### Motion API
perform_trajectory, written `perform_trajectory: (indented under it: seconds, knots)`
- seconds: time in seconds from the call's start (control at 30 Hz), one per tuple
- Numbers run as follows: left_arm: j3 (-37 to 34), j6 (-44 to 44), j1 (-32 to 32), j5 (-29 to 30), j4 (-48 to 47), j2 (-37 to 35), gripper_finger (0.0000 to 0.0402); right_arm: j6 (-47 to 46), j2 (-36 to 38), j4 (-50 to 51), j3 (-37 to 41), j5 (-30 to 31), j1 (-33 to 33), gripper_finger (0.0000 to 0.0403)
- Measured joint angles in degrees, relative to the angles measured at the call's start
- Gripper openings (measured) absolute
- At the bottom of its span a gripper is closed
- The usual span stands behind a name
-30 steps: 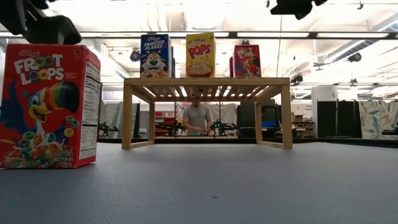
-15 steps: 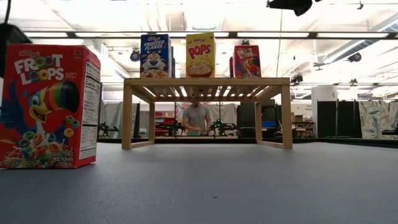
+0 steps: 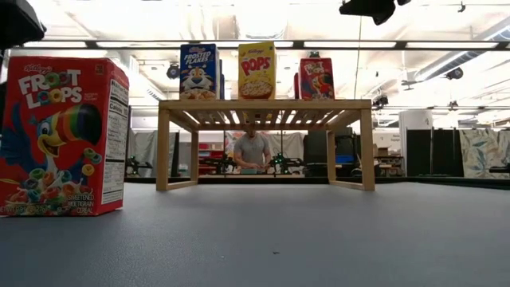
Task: Stack cereal on shelf
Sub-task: Put the red cereal box on the shelf aligned with the other red cereal boxes
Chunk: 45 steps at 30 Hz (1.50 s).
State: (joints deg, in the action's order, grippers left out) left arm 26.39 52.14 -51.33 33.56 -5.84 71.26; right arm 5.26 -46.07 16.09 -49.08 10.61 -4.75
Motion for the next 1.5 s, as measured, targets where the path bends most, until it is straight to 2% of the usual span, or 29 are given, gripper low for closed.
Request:
perform_trajectory:
  seconds: [0.3, 0.63, 0.77, 1.07, 1.13, 1.27, 1.37, 1.5]
  knots:
    - [-2.88, -3.46, 0.45, 4.93, 5.06, 0.0, 0.0265, -0.15, -2.94, -2.33, 0.37, -0.04, 0.0, 0.0217]
    - [-3.07, -10.71, 3.04, 4.96, 11.38, 0.0, 0.0263, 0.67, -6.09, -5.3, 0.37, -0.04, 0.0, 0.0217]
    - [-3.05, -11.15, 3.23, 4.96, 11.98, 0.0, 0.0242, 0.43, -7.28, -6.02, 0.7, -0.3, -0.34, 0.0217]
    - [-2.99, -11.72, 3.61, 6.47, 14.82, -0.01, 0.018, 3.35, -8.04, -17.05, 5.37, -0.36, -3.79, 0.0217]
    - [-2.65, -12.1, 3.93, 6.47, 14.92, -0.01, 0.0172, 2.86, -8.0, -21.52, 8.1, -1.66, -4.41, 0.0217]
    - [-1.71, -12.67, 5.75, 6.49, 14.86, -0.07, 0.0164, -0.46, -9.57, -42.18, 18.37, -6.56, -5.16, 0.0217]
    - [-0.08, -15.38, 7.95, 6.47, 14.8, -0.07, 0.0163, -4.87, -12.53, -55.06, 25.66, -6.56, -5.12, 0.0217]
    - [3.38, -19.99, 11.15, 6.44, 14.83, -0.07, 0.0163, -12.56, -18.29, -68.2, 31.25, -6.12, -5.13, 0.0217]
